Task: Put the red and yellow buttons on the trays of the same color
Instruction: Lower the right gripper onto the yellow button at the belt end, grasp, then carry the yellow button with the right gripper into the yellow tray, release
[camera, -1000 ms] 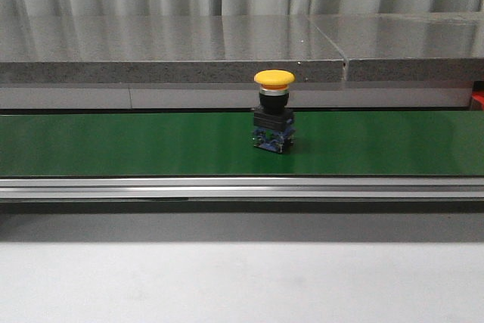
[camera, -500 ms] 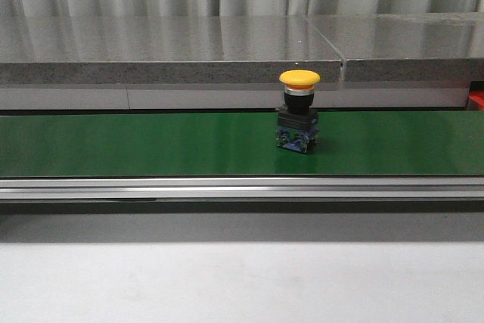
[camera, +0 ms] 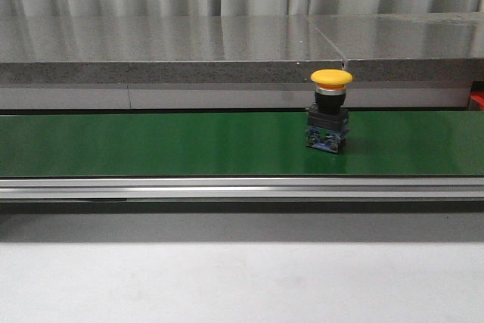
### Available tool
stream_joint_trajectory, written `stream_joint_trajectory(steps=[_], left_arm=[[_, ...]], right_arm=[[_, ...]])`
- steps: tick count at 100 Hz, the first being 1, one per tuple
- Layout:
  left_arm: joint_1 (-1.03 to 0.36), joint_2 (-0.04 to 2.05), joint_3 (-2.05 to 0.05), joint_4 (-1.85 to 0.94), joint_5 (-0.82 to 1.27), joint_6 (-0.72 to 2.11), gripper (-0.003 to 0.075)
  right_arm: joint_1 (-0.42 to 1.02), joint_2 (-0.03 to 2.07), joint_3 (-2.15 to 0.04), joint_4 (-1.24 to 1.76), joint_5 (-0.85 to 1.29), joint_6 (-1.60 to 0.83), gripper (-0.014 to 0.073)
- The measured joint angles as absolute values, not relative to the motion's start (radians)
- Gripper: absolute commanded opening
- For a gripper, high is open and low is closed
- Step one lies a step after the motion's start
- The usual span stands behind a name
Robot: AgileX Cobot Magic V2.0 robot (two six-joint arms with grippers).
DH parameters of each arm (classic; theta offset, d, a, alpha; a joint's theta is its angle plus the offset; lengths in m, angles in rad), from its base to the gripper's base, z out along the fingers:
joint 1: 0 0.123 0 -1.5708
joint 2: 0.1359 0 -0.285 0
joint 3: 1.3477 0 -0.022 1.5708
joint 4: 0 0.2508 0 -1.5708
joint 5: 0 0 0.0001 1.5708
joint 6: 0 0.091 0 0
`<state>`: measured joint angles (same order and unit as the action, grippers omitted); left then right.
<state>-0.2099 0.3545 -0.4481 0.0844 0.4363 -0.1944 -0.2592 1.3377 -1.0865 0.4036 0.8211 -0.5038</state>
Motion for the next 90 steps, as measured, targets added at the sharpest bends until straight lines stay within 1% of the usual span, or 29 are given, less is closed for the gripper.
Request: stream_joint_trajectory(steps=[14,27,54,69,90], left_arm=[[-0.21,0.354,-0.448,0.084,0.436,-0.194,-0.0019],[-0.21,0.354,-0.448,0.084,0.436,-0.194,-0.0019],[-0.21,0.354,-0.448,0.084,0.436,-0.194,-0.0019],[-0.21,0.354,-0.448,0.084,0.436,-0.194,-0.0019],[-0.21,0.354,-0.448,0.084,0.436,-0.194,-0.0019]], right_arm=[[-0.17,1.296,-1.002,0.404,0.843,-0.53,0.0584],[-0.093,1.294,-0.983,0.404,0.843,-0.546,0.0584],[0.043,1.377,-0.983,0.404,0.788,-0.576,0.0584],[0.097,1.45,-1.026,0.404,0.763,-0.578,0.0584],[0.137,1.548,-1.119,0.404,0.739,-0.58,0.0584]])
